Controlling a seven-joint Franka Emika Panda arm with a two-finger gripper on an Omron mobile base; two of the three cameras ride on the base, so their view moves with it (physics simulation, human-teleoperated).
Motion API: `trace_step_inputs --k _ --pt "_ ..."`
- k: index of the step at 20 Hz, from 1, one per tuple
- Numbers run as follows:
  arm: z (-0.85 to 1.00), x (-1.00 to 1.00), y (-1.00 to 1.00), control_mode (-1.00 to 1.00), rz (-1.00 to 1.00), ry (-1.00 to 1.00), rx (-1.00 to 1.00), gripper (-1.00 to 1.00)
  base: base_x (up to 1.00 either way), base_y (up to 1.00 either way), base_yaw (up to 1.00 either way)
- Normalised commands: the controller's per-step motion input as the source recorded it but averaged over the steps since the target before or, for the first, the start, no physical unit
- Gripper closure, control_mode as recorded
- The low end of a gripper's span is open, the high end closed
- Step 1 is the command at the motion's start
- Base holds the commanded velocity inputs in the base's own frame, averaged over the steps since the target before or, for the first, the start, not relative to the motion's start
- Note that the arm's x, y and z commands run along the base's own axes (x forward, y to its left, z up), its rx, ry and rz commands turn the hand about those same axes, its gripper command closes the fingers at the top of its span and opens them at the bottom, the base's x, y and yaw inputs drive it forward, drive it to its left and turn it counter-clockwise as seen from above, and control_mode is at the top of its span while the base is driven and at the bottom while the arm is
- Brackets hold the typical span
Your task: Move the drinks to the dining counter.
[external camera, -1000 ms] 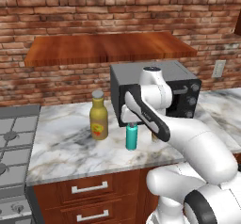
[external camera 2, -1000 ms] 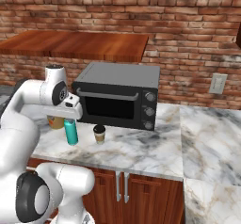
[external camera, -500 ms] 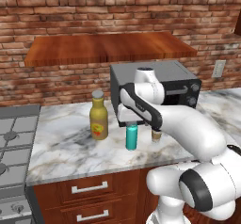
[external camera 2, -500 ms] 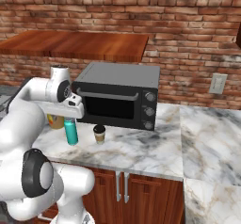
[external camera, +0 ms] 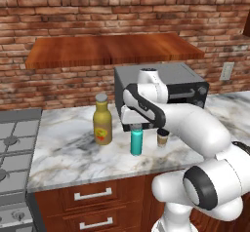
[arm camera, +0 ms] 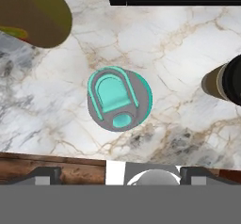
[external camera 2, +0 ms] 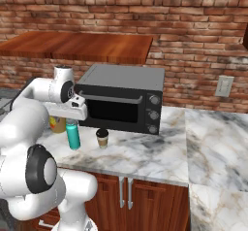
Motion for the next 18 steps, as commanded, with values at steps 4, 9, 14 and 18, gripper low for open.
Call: trace_step_inputs --k 4,9,14,18 --pt "-0.04 0.07 0.0 -1.0 0.0 0.0 0.0 -1.0 0.0 0.0 0.0" --pt "-0.01 0.14 0.0 -1.0 0.0 0.0 0.0 -1.0 0.0 0.0 0.0" --pt "0.0 0.16 0.0 -1.0 0.0 0.0 0.0 -1.0 0.0 0.0 0.0" --pt "-0.03 0.16 0.01 -1.0 0.0 0.0 0.0 -1.0 0.0 0.0 0.0"
